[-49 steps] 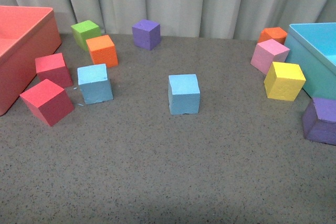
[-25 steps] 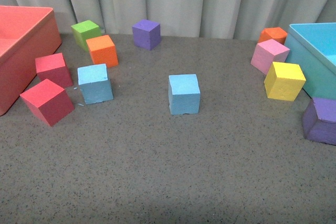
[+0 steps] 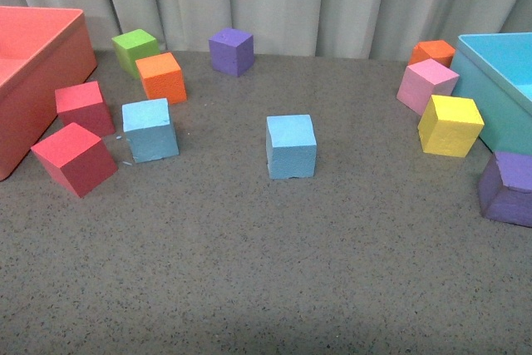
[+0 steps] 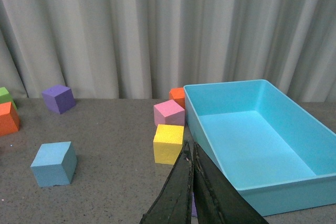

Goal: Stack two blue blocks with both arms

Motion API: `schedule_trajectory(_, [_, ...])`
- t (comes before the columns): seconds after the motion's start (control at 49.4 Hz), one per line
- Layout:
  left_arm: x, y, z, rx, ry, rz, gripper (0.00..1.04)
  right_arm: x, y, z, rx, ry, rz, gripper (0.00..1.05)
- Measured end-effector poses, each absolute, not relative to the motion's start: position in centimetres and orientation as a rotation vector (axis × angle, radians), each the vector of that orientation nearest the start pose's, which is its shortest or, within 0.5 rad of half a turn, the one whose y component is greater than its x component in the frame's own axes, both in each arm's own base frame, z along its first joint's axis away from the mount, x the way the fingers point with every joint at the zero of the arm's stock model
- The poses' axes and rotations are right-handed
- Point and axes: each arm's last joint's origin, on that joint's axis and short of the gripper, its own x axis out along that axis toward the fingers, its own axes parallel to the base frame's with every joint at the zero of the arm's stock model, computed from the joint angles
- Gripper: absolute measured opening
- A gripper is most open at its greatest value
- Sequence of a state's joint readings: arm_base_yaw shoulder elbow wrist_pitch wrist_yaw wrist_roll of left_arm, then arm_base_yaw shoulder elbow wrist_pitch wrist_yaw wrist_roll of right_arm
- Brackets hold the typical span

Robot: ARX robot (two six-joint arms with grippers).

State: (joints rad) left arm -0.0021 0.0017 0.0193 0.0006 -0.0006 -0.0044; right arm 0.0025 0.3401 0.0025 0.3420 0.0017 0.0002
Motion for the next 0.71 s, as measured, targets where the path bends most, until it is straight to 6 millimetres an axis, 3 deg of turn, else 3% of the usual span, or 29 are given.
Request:
schedule_trajectory(0.607, [9.7,0.0,17.0,-0.004,-0.018,-0.002,0.98,9.8,0.0,16.5,0.000,-0.002,0.003,0.01])
schedule_trajectory(0.708, [9.7,0.0,17.0,-0.004,-0.018,-0.002,0.98,9.8,0.0,16.4,0.000,0.001,0.003,0.17])
